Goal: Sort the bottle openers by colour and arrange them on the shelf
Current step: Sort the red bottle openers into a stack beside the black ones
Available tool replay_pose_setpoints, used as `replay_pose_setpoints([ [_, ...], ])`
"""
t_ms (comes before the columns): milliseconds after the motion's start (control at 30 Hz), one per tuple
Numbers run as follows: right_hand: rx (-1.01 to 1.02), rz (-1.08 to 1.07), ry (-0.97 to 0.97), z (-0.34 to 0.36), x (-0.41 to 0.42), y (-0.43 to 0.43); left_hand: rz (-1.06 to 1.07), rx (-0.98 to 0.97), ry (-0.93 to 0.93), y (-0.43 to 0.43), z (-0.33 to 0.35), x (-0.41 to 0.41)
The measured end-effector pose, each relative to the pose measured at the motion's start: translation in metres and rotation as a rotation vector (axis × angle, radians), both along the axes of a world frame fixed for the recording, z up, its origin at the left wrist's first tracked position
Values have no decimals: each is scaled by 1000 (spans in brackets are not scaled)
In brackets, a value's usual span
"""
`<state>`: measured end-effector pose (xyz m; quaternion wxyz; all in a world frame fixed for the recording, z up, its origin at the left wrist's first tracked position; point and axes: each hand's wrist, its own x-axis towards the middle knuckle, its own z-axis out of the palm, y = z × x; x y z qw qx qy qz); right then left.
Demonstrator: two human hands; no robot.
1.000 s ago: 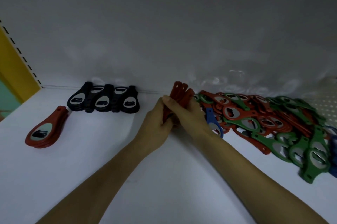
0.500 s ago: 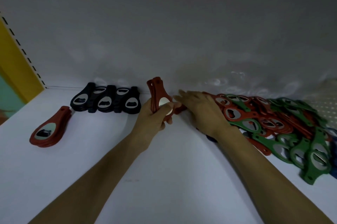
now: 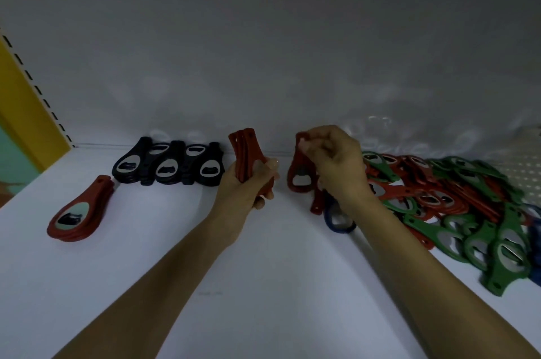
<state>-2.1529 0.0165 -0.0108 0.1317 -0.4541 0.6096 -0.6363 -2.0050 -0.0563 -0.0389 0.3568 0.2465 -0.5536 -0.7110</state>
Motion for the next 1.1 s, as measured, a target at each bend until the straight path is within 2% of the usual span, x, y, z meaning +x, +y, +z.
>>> replay_pose_setpoints([
  [67, -6, 83, -321, 5, 5, 1, -13, -33, -13, 1, 1, -1],
  [133, 27, 178, -453, 4, 15, 1, -28, -91, -67, 4, 0, -2],
  [200, 36, 207, -413, -1, 24, -2, -42, -184, -136, 5, -4, -3],
  [300, 66, 93, -210, -6, 28, -6, -53, -215, -121, 2, -9, -3],
  [400, 181, 137, -246, -12, 33, -6, -61, -320, -145, 1, -18, -6],
  [500, 261, 199, -199, -23, 43, -6, 15, -658, -334, 4, -33, -14],
  [567, 242, 168, -158, -25, 47, -7, 102, -800, -420, 4, -35, -17],
  [667, 227, 151, -148, -26, 46, -7, 143, -913, -511, 4, -31, -14],
  [800, 264, 139, -168, -26, 46, -8, 94, -972, -583, 6, -29, -11],
  [933, 237, 129, -383, -21, 50, -8, 128, -1086, -662, 12, -25, -10],
  [1000, 151, 162, -669, -12, 47, -6, 149, -1137, -671, 15, -20, -6],
  [1067, 23, 284, -1058, 0, 40, -3, 158, -1159, -610, 17, -9, 0],
  [1100, -36, 335, -1174, 7, 38, -1, 183, -1176, -565, 19, -2, 2],
])
